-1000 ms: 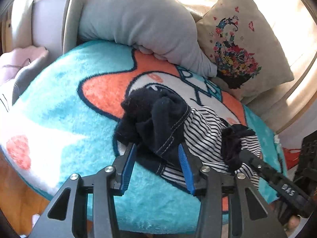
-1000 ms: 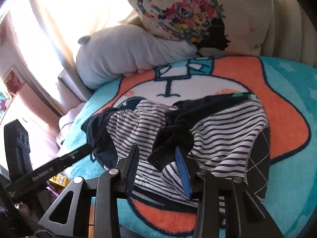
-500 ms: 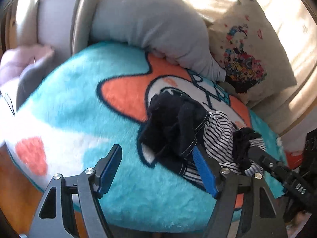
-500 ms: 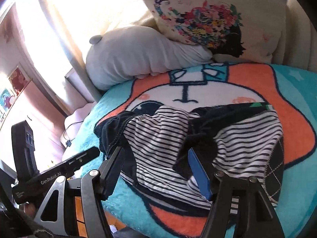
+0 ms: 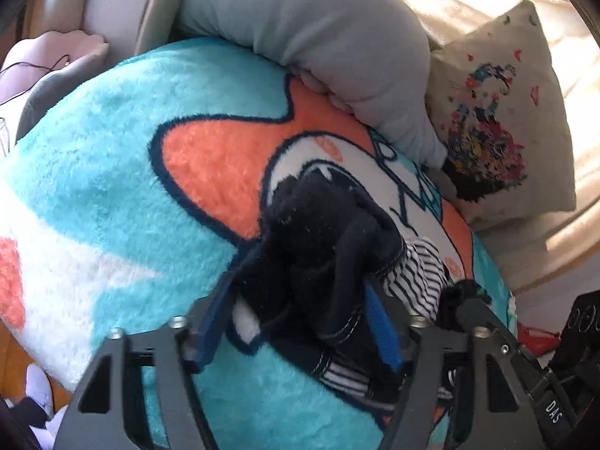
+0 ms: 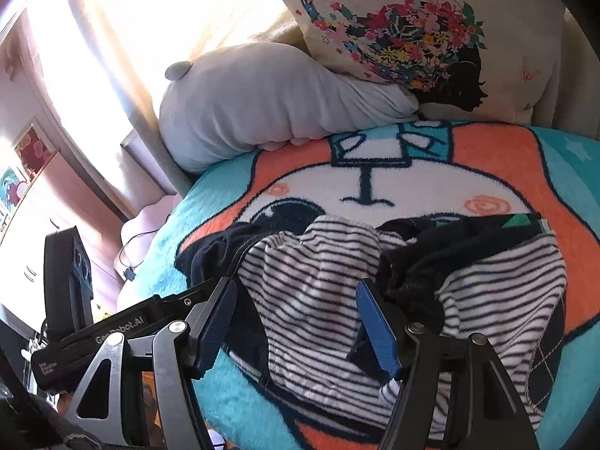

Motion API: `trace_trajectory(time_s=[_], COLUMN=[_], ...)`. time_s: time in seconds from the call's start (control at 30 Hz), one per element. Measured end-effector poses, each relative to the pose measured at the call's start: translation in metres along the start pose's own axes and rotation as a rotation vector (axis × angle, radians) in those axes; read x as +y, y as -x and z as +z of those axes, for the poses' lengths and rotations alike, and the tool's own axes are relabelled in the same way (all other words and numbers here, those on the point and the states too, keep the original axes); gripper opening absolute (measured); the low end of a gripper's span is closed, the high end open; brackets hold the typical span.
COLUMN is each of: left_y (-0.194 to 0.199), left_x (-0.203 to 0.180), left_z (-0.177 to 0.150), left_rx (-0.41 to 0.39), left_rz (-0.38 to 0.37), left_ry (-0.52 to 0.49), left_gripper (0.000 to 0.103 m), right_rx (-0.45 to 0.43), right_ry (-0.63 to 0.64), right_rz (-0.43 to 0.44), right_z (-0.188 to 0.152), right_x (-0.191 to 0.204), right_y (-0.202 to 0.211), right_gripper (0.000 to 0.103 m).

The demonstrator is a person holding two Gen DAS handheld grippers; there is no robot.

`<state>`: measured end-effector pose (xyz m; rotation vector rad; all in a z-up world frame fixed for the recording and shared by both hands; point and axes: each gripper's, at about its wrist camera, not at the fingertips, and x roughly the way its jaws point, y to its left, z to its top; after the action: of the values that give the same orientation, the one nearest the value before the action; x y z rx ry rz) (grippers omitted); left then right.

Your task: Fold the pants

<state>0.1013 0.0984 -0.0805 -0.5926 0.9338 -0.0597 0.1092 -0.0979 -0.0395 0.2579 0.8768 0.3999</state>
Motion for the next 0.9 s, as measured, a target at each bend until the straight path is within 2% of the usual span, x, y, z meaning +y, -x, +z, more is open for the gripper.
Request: trace_trajectory(time_s=[0.03, 0.07, 0.3, 0.37, 0.4, 0.5, 0.7, 0.9], left_y=[-0.002, -0.002, -0.005, -0.006, -0.006, -0.002, 0.022, 0.037], left_x=[0.001, 0.002, 0.006, 0.002, -0.002, -0.007, -0.025, -0.042], left_z=[0.0, 0.0, 0.001, -0.001, -0.002, -0.004, -0.007, -0.013], left_rx=[0.001, 0.001, -0.003, -0.015, -0.012, -0.02, -0.099, -0.162], left_rz=[0.007, 0.006, -0.005, 0.018, 0.021, 0.026, 0.03, 0.069], left_ry=[0.007, 0.011, -0.001, -0.032, -0.056, -0.081, -0.118, -0.178], left_gripper=[0.047, 0.043, 0.042, 0.035, 0.027, 0.022, 0.02, 0.02], right_rx=[-0.002, -0.002, 0.019, 0.036, 0.038, 0.011, -0.015, 0.044], right_ry=[0.001, 0.007, 0.018, 0.012, 0.006, 0.015, -0.013, -0.022], right_rz=[-0.001, -0.002, 0.018, 0.02, 0.027, 0.037, 0.069, 0.087], right_z=[0.001, 0.002, 0.004, 0.003, 0.003, 0.003, 0.003, -0.005], right_x=[0.0, 0.001, 0.007, 0.009, 0.009, 0.01, -0.003, -0.009], right_y=[0.0, -0.001, -0.016, -0.022, -0.022, -0.012, 0.002, -0.018], right_gripper=[0.07, 0.07, 0.07, 0.07, 0.07, 0.07, 0.07, 0.069])
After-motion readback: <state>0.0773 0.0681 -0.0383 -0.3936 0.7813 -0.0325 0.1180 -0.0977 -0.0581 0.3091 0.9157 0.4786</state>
